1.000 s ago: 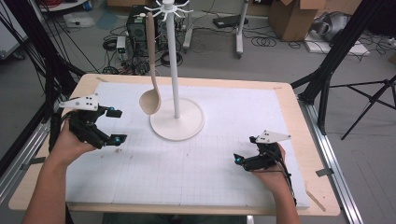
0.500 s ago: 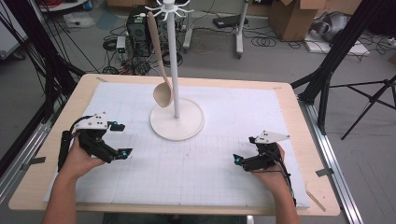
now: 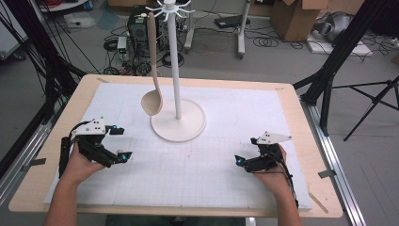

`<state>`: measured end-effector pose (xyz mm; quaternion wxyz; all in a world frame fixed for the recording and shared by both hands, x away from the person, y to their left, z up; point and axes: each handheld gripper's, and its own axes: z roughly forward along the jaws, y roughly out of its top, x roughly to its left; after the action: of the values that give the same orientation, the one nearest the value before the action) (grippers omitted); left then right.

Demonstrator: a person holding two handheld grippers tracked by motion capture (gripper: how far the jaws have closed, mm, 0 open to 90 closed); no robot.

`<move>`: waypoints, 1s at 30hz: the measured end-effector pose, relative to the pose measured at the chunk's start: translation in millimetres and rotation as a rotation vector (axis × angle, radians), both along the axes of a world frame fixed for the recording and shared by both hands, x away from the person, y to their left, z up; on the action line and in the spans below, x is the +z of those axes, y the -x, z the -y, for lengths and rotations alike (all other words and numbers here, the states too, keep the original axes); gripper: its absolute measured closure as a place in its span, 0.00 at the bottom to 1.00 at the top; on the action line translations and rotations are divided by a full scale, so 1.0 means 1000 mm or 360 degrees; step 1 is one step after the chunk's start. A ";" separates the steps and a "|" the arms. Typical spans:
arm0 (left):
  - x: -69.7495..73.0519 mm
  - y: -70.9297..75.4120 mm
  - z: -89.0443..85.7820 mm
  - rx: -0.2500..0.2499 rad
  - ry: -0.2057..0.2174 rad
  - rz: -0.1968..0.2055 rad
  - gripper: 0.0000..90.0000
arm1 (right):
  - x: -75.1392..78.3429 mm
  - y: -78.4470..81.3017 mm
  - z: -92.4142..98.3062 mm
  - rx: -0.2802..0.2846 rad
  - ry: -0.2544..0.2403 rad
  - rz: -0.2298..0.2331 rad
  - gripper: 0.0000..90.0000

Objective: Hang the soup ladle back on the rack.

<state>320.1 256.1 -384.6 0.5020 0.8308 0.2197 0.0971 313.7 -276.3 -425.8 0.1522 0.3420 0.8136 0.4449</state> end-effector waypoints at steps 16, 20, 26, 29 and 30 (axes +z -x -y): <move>0.001 0.001 -0.005 0.0006 0.0016 0.0005 0.02 | 0.000 0.000 -0.001 0.0003 0.0013 0.0009 0.02; 0.001 0.001 -0.005 0.0003 0.0016 0.0005 0.02 | 0.000 0.000 -0.001 0.0004 0.0013 0.0007 0.01; 0.000 0.001 -0.004 -0.0002 0.0010 -0.0002 0.02 | -0.001 -0.001 -0.001 0.0003 0.0016 0.0003 0.02; 0.000 0.001 -0.004 -0.0003 0.0006 -0.0004 0.02 | -0.001 -0.001 -0.001 0.0003 0.0017 0.0006 0.01; 0.000 0.001 -0.004 -0.0001 0.0008 -0.0005 0.02 | -0.001 -0.001 -0.001 0.0005 0.0017 0.0004 0.01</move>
<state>319.5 260.5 -384.9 0.5037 0.8298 0.2205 0.0951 314.6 -275.3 -426.4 0.1543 0.3394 0.8163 0.4412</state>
